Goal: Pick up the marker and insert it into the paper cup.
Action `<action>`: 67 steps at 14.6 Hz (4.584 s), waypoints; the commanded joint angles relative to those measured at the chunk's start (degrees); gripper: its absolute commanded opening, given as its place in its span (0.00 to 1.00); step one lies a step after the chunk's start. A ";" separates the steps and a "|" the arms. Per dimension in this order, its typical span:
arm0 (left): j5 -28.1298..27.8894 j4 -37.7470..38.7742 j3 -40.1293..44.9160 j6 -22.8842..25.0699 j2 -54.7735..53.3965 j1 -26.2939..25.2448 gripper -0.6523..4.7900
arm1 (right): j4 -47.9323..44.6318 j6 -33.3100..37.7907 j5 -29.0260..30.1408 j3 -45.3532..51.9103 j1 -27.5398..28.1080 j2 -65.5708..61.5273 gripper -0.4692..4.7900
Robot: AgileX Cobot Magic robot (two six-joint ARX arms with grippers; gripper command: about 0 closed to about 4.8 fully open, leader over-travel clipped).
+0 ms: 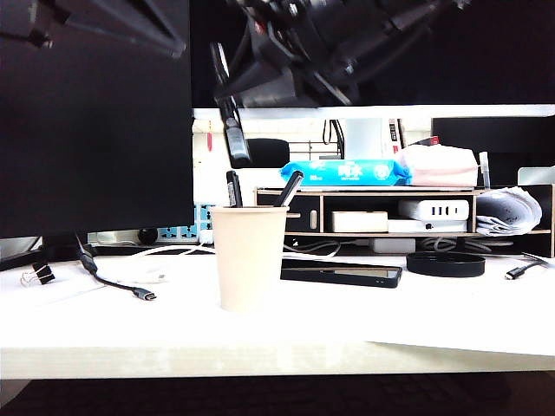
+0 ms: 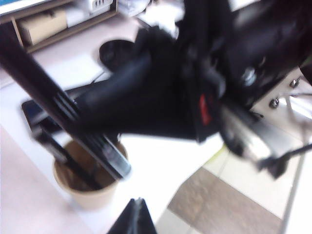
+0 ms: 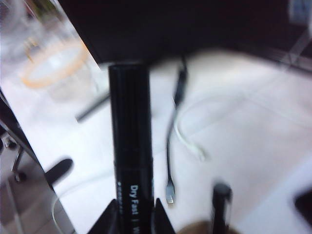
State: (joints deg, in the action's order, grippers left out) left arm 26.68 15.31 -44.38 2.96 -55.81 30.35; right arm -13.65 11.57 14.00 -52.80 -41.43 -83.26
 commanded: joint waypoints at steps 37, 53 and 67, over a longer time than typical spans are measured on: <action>-0.98 1.38 -0.31 1.33 0.07 -0.07 0.11 | -29.51 -6.91 -14.08 12.11 -4.11 -7.32 0.30; -1.86 -1.84 -0.31 1.53 0.13 -0.07 0.11 | -4.42 -5.35 -13.94 12.11 -4.13 16.24 0.08; 0.22 2.03 14.10 -10.32 29.14 -0.04 0.11 | 18.14 -4.33 -26.25 17.11 -13.68 35.89 0.08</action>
State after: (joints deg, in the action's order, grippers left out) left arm 27.57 20.60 -31.09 -5.74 -27.33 30.35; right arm 6.39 7.44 -9.08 -35.68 -55.29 -47.35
